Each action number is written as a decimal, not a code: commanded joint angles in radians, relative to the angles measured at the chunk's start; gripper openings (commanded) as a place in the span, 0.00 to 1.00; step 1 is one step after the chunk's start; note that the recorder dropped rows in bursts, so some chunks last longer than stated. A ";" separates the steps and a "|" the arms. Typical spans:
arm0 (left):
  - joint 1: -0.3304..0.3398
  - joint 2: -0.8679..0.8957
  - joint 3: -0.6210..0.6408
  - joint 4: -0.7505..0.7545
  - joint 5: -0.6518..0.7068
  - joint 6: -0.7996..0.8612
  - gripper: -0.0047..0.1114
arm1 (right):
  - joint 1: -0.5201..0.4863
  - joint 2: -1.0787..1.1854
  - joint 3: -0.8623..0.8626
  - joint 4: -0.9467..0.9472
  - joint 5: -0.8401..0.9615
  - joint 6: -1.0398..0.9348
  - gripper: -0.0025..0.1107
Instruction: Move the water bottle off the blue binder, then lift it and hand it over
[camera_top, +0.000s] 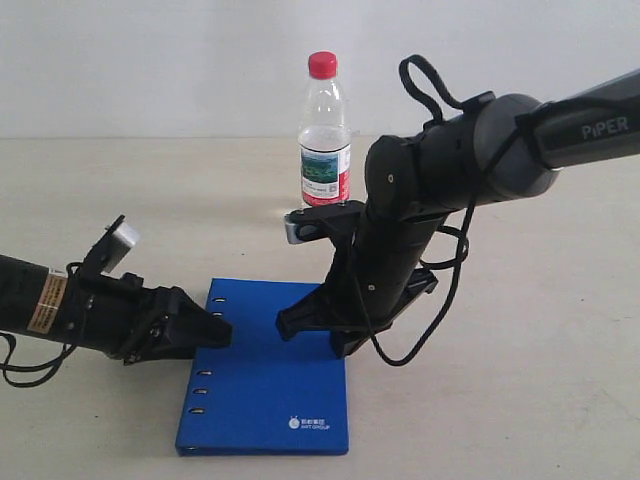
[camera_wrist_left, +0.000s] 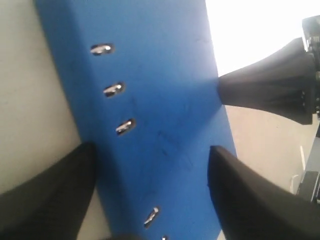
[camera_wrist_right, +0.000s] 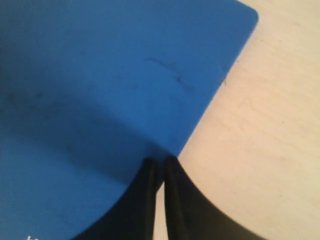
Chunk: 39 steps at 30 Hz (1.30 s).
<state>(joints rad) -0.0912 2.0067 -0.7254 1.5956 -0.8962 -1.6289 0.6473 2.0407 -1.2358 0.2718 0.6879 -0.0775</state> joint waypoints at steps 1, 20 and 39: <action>-0.071 0.015 -0.016 0.016 -0.272 0.084 0.57 | 0.001 0.052 -0.003 0.055 -0.016 -0.064 0.02; -0.225 -0.117 -0.033 -0.071 -0.311 0.210 0.57 | 0.001 -0.054 -0.013 0.242 -0.017 -0.303 0.02; -0.191 -0.252 -0.065 0.047 -0.041 -0.075 0.57 | -0.120 -0.311 0.115 -0.028 -0.003 -0.101 0.02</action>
<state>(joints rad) -0.3347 1.7733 -0.8043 1.5840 -1.0727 -1.5903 0.5999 1.7976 -1.1642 0.3524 0.7238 -0.2818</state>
